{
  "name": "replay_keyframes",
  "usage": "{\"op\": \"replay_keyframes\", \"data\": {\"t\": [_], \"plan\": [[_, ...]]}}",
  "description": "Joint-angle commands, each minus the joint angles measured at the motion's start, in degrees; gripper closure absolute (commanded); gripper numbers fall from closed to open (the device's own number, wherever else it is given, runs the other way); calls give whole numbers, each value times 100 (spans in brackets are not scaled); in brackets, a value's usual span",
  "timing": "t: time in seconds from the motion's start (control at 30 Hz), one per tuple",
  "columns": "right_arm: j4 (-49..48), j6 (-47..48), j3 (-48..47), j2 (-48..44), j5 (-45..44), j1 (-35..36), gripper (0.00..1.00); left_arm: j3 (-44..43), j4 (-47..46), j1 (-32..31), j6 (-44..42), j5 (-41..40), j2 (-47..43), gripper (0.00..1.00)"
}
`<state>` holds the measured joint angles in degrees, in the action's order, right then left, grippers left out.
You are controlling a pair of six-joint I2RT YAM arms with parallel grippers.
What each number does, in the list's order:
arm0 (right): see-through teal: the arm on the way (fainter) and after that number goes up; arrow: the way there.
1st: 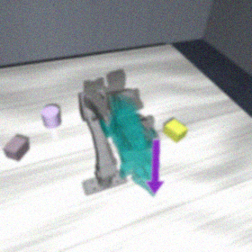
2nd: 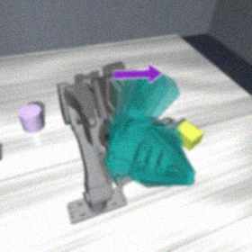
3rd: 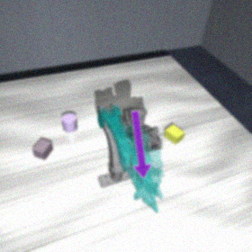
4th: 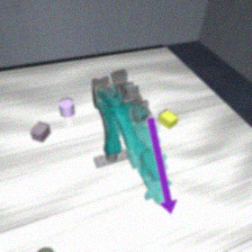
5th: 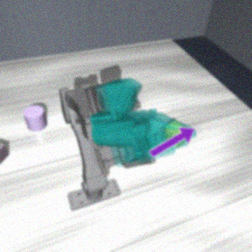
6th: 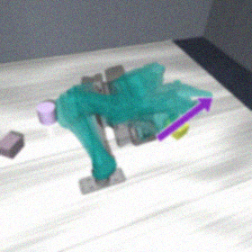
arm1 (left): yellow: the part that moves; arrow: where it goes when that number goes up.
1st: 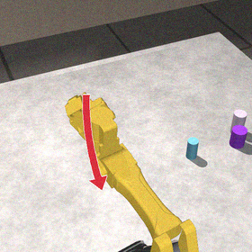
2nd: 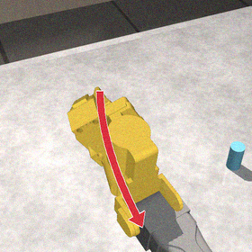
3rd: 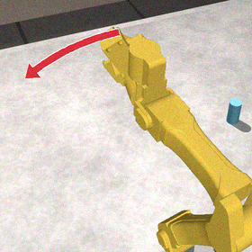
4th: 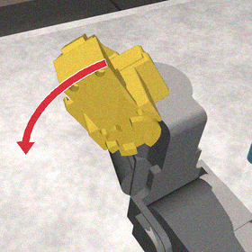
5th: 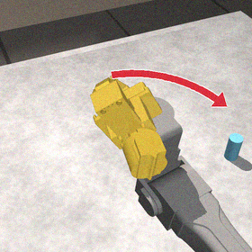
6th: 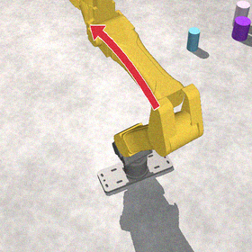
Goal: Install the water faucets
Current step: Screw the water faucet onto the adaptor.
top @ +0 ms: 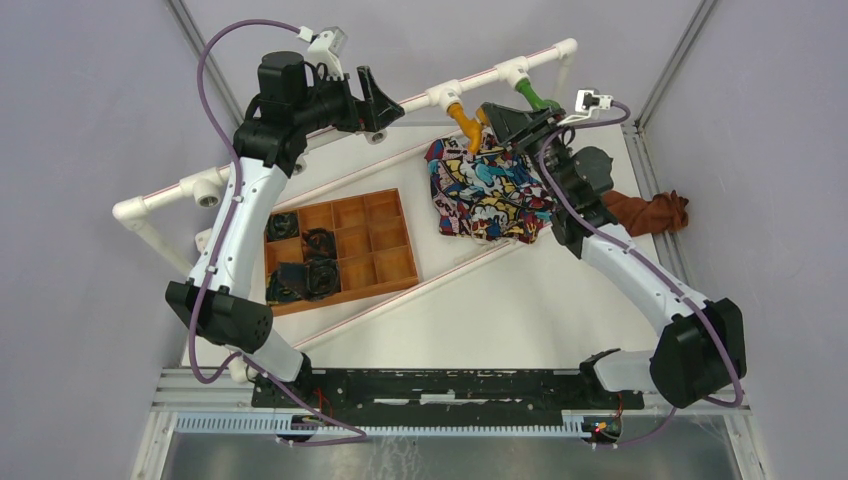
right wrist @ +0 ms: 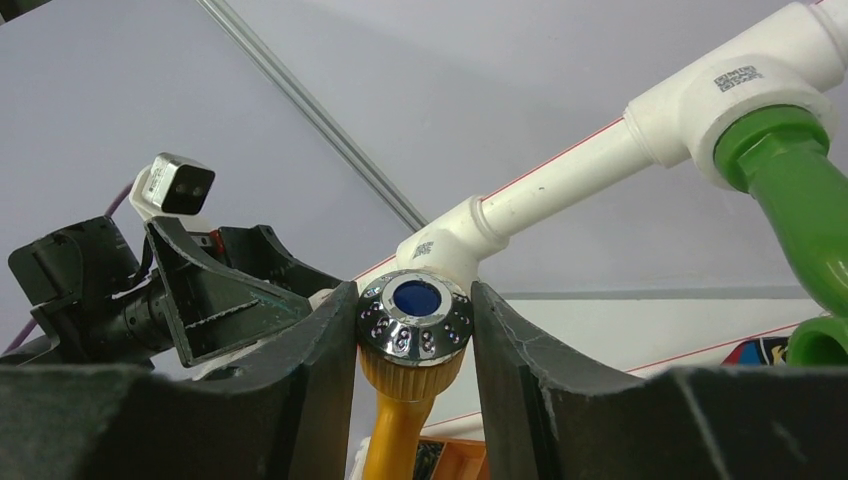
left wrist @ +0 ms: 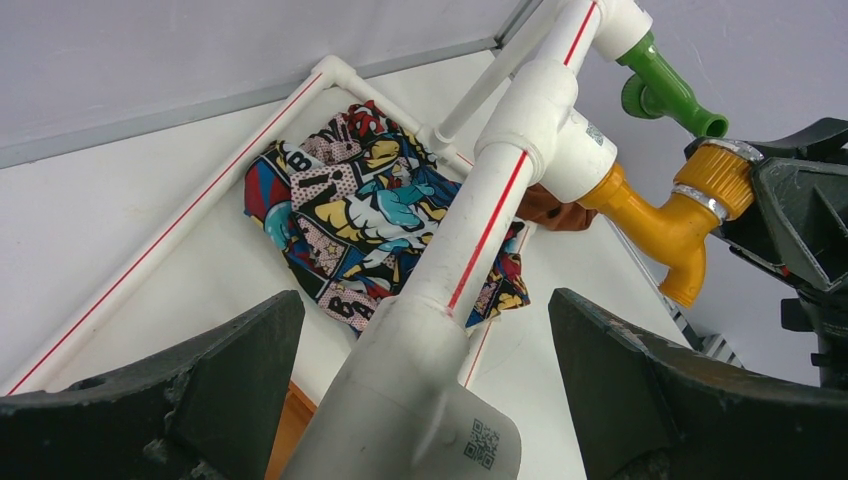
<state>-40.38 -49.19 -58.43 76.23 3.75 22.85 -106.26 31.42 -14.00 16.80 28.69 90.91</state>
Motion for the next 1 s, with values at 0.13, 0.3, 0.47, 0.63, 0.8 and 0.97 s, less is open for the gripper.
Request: {"op": "replay_keyframes", "data": {"t": [0.13,0.3,0.47,0.63,0.8,0.97], "plan": [[1286,966,-447,71,-491,-443,45,-88,64,-24,65,106,-80,0],[1146,1523,-628,-48,-119,-453,27,-71,62,-24,57,102,-85,0],[1215,2254,-984,-266,616,-444,25,-96,57,-28,71,117,-60,0],[1954,4099,-1415,-625,1581,-279,27,-84,53,-25,63,120,-97,0],[3988,7619,-1904,-870,713,656,23,-91,42,-26,69,102,-109,0],[4083,9951,-1229,-1383,-833,1241,21,-92,39,-29,66,90,-134,0]]}}
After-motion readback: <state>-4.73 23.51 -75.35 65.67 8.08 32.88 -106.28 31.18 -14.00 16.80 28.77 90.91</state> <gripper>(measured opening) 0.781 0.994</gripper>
